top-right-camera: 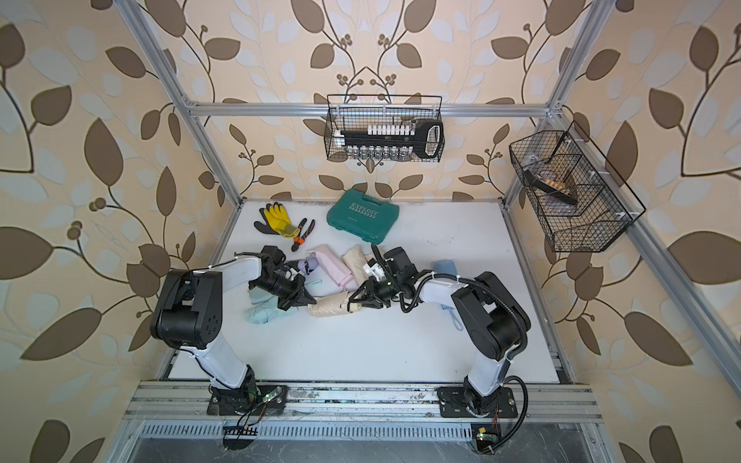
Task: Take umbrellas out of sleeves
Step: Take out the umbrella from the umbrella sleeve.
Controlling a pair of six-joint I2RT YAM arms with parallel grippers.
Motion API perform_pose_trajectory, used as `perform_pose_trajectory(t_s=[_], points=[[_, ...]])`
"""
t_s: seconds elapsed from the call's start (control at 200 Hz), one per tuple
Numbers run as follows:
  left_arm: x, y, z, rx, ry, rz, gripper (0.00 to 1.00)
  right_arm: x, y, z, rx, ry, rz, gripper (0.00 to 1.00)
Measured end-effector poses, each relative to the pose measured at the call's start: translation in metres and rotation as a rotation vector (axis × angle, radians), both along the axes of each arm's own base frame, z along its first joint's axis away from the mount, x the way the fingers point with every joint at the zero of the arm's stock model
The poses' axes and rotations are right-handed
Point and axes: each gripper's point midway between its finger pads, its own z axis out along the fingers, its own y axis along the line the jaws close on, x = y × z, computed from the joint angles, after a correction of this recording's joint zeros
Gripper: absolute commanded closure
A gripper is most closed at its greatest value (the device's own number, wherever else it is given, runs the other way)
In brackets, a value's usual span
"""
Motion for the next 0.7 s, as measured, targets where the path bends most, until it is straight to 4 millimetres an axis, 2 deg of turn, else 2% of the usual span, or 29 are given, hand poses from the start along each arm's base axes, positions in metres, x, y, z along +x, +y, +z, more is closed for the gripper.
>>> perform_pose_trajectory(t_s=[0.145, 0.24, 0.315, 0.44, 0.59, 0.7], points=[[0.014, 0.000, 0.030, -0.002, -0.100, 0.018, 0.98, 0.014, -0.035, 0.036, 0.010, -0.045, -0.080, 0.89], [0.017, 0.000, 0.039, -0.007, -0.128, 0.031, 0.99, 0.024, -0.064, 0.058, 0.024, -0.077, -0.148, 0.89], [0.017, 0.000, 0.040, -0.008, -0.125, 0.039, 0.99, 0.025, -0.082, 0.070, 0.020, -0.093, -0.188, 0.89], [0.017, 0.000, 0.039, -0.004, -0.123, 0.042, 0.99, 0.016, -0.106, 0.085, 0.008, -0.104, -0.220, 0.89], [0.016, 0.003, 0.036, 0.017, -0.116, 0.044, 0.99, 0.009, -0.146, 0.103, -0.011, -0.131, -0.307, 0.89], [0.011, 0.003, 0.031, 0.019, -0.100, 0.044, 0.99, -0.001, -0.150, 0.107, -0.019, -0.123, -0.311, 0.89]])
